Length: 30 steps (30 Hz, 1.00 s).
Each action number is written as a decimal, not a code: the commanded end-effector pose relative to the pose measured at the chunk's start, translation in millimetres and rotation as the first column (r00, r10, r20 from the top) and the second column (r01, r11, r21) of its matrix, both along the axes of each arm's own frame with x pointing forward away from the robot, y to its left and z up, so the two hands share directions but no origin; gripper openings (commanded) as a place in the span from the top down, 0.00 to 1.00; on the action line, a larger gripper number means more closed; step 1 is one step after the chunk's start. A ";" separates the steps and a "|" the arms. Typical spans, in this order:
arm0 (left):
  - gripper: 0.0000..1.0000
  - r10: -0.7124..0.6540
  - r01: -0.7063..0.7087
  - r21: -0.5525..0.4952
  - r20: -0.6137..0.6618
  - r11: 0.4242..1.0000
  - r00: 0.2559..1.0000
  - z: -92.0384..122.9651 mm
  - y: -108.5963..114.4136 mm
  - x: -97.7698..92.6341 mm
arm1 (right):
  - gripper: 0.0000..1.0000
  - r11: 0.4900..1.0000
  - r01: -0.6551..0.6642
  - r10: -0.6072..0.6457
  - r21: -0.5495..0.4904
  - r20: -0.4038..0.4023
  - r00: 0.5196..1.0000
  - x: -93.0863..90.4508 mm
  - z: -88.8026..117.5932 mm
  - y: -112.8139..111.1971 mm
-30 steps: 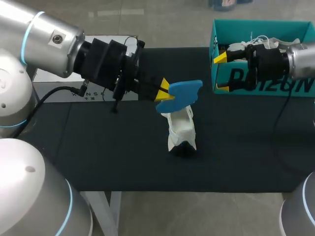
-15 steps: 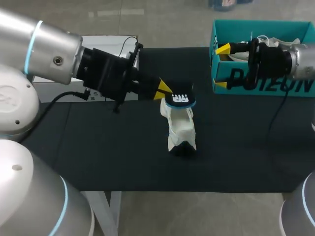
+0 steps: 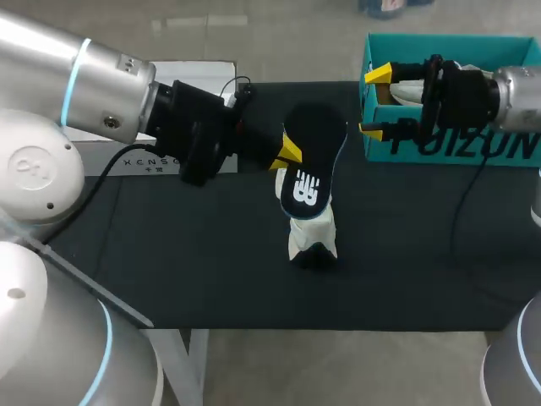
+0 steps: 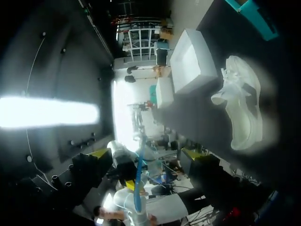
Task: Take the shoe out of the shoebox, open the shoe tongue, remove and reinsert the insole, then place the shoe into the shoebox
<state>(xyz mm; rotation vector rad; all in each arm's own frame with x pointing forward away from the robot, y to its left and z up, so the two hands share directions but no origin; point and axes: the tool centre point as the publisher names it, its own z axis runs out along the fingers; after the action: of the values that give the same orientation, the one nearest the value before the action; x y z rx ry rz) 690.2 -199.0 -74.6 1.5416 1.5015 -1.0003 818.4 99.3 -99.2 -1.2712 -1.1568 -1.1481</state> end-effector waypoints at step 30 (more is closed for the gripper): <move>1.00 0.093 -0.082 -0.081 0.136 0.993 0.986 -17.4 -54.1 46.3 | 0.94 0.998 0.065 -0.064 -0.020 0.071 0.995 -22.9 9.3 20.1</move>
<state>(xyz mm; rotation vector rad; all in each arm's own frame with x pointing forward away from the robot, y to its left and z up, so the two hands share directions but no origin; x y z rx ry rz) 734.9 -248.0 -92.5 1.4477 1.4041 -0.8721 797.4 118.5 -89.9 -1.2981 -1.1914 -1.2369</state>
